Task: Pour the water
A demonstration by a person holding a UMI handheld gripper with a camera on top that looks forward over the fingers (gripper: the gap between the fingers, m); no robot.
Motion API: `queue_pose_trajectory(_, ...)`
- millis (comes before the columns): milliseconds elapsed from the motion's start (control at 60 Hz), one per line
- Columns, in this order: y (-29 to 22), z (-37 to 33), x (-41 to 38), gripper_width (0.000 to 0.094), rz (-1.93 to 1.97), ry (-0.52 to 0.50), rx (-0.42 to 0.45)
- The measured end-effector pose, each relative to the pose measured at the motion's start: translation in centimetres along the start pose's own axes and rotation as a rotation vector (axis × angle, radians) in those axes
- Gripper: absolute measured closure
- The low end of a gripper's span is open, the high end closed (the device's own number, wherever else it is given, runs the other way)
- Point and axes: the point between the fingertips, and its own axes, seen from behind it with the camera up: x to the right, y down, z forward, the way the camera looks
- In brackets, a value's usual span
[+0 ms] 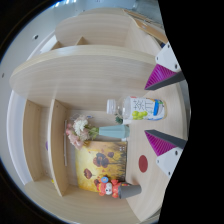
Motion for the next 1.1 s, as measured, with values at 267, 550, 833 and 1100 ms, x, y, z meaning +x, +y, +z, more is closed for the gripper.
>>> queue_pose_trajectory(267,-0.6,7.3,0.7,0.0116,-0.017,-0.009,0.004)
queue_pose_trajectory(550,-0.5,9.7,0.3,0.0399,0.044,-0.025,0.021)
queue_pose_trajectory(833,-0.5,9.9,0.2,0.0552,0.009,0.0,0.004)
queue_pose_trajectory(1100,-4.6,10.6,-3.6,0.055,-0.21,-0.012,0.021)
